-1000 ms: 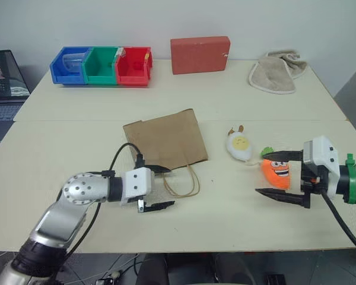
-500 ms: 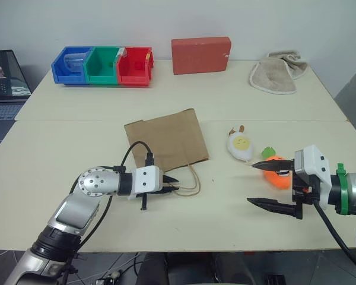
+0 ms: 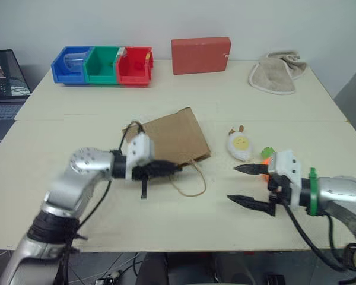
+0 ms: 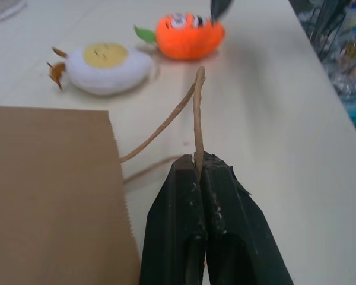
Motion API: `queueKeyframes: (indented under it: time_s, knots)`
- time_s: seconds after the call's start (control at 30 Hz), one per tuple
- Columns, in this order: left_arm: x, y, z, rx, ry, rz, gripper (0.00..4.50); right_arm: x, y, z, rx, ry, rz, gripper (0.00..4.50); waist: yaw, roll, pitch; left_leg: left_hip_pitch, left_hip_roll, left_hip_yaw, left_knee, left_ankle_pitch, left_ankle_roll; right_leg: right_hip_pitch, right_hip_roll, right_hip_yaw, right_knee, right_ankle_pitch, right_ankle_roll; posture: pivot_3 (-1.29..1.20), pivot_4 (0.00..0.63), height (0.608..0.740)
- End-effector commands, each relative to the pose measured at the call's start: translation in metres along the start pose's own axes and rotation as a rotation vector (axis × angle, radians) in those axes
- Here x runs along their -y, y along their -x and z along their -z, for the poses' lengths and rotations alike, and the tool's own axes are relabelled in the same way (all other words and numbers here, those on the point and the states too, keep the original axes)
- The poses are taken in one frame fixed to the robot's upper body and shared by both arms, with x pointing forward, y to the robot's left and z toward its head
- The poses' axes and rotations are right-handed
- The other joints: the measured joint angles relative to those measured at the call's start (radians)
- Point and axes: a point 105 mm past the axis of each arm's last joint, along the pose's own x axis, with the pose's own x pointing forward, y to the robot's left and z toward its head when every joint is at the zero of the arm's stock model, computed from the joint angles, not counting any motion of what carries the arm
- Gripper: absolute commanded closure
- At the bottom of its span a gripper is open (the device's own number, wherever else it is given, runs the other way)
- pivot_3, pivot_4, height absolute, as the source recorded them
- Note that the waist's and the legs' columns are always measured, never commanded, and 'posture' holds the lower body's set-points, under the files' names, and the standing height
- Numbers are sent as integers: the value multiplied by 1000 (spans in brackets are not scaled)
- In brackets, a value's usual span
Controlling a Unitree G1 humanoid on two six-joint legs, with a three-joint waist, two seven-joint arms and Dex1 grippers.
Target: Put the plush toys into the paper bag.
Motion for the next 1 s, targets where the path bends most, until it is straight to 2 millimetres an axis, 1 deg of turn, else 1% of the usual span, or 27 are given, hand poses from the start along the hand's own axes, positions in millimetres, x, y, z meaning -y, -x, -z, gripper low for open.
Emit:
queueKeyframes:
  time_s: [0.03,0.07,0.1,0.13,0.2,0.23,0.27,0.37,0.4,0.47,0.57,0.63,0.7,0.8,0.9,1.0]
  knots:
    - [1,3,-10,39,63,13,4500,4,-9,-7,30,31,25,2113,3,0,0,0,0,0,-1,0,0,0,0,0,0,0,0,0,150,740]
    - [-3,3,-12,52,73,-6,4500,4,-12,-8,35,32,28,2499,4,0,0,0,0,-1,-1,0,0,0,0,-1,0,0,0,0,150,740]
    - [-6,3,-18,70,87,-12,4500,5,-21,-8,49,28,33,2893,5,0,0,-1,0,-3,-1,0,0,-1,0,-2,0,1,-2,0,150,740]
    - [-8,3,-26,100,103,-13,4500,8,-36,-7,69,26,43,3303,5,0,0,-3,0,-3,-1,0,0,-2,0,-3,0,2,-4,0,150,740]
    - [-11,2,-38,144,130,-17,4500,12,-58,-6,92,25,62,4053,4,-1,0,-4,1,-5,0,0,0,-3,1,-4,1,2,-4,0,150,740]
    - [-12,2,-42,160,141,-23,4500,13,-66,-6,97,25,71,4472,3,-1,0,-4,0,-5,0,0,0,-3,1,-4,1,2,-4,0,150,740]
    - [-13,1,-44,167,149,-28,4500,15,-70,-5,99,26,78,4472,4,-1,0,-4,0,-5,0,0,0,-3,1,-4,1,2,-4,0,150,740]
    - [-17,0,-54,200,165,-48,4500,21,-91,-1,117,12,115,4472,4,-1,0,-5,0,-5,0,0,0,-3,0,-4,1,2,-4,0,150,740]
    - [-16,-1,-54,194,161,-49,4500,23,-98,0,123,10,127,4472,5,-1,0,-5,0,-5,0,0,0,-3,0,-5,1,2,-4,0,150,740]
    - [-15,-2,-53,181,155,-48,4500,24,-102,1,130,12,139,4472,5,-1,0,-5,0,-6,0,0,0,-4,0,-6,2,2,-4,0,150,740]
    - [-12,-1,-52,171,160,-45,4500,33,-113,-3,162,9,188,4472,5,-1,0,-5,0,-6,-1,0,0,-4,0,-6,4,2,-4,0,150,740]
    - [-12,-2,-51,169,163,-48,4500,34,-121,-4,165,14,196,4472,5,-1,0,-5,0,-6,0,0,0,-5,0,-6,6,2,-4,0,150,740]
    - [-12,-3,-50,167,164,-51,4500,30,-124,-7,175,20,176,4472,5,-1,0,-5,0,-6,0,0,0,-6,0,-6,7,2,-4,0,150,740]
    - [-11,-4,-49,166,168,-51,4500,28,-119,-8,180,20,161,4472,6,-1,0,-5,0,-6,0,0,0,-6,0,-6,7,2,-4,0,150,740]
    - [-11,-5,-51,180,178,-48,4500,40,-115,-4,170,24,200,4472,6,-1,0,-5,0,-6,0,0,0,-6,0,-6,7,2,-4,0,150,740]
    - [-10,-6,-51,180,179,-44,4500,43,-118,-2,164,28,212,4472,5,-1,0,-5,0,-6,0,0,0,-6,0,-6,7,2,-4,0,150,740]
